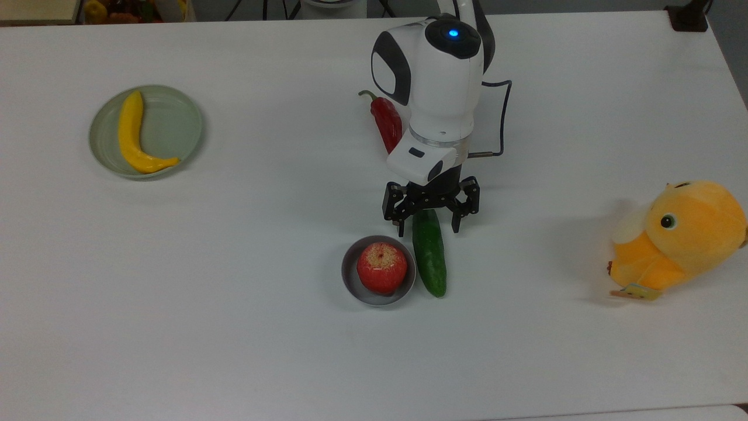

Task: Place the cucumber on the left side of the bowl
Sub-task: 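Open the gripper and raise it away from the cucumber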

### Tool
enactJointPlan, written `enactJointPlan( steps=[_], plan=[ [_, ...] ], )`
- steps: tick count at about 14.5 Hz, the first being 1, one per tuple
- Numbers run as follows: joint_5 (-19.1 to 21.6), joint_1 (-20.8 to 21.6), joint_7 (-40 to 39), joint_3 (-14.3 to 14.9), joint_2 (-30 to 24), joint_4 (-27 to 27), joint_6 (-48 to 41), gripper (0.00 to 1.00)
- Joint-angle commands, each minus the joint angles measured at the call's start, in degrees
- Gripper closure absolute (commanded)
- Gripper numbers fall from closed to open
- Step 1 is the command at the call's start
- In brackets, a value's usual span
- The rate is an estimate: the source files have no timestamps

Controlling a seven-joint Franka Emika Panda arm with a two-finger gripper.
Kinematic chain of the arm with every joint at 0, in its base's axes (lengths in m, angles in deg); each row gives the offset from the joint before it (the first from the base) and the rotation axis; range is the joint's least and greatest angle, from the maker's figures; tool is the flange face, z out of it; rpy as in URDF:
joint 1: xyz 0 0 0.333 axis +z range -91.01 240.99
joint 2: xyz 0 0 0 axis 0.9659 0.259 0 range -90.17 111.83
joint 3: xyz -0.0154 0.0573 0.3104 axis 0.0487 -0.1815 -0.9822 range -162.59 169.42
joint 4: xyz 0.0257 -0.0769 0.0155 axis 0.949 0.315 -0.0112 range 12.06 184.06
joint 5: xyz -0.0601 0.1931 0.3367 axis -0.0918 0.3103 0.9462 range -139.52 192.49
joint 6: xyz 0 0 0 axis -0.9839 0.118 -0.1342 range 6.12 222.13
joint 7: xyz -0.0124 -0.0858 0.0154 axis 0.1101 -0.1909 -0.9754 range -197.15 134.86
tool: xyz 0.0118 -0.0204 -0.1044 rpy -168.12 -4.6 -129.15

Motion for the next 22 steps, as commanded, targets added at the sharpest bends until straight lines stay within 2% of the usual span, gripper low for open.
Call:
enactJointPlan(
  steps=[1,5,9,10,12,13,16,20,22],
  plan=[
    [-1.0,0.1,1.2,0.2,-0.1,0.0,0.4,0.0],
    [-0.9,0.1,1.3,0.2,-0.9,0.4,-0.3,0.0],
    [-0.4,-0.9,1.5,0.2,-8.3,0.7,-13.9,0.0],
    [0.7,-1.0,1.5,0.2,-11.4,0.8,-18.3,0.0],
    [6.8,-2.8,1.3,0.3,-18.7,1.0,-29.3,0.0],
    [8.9,-3.6,1.2,0.4,-20.9,1.0,-32.1,0.0],
    [11.5,-3.9,1.2,2.3,-26.4,1.3,-38.9,0.0],
    [15.7,-5.8,0.7,3.2,-32.9,1.4,-48.1,0.0],
    [19.0,-6.4,-1.7,5.2,-36.3,2.0,-53.0,0.0]
  ],
)
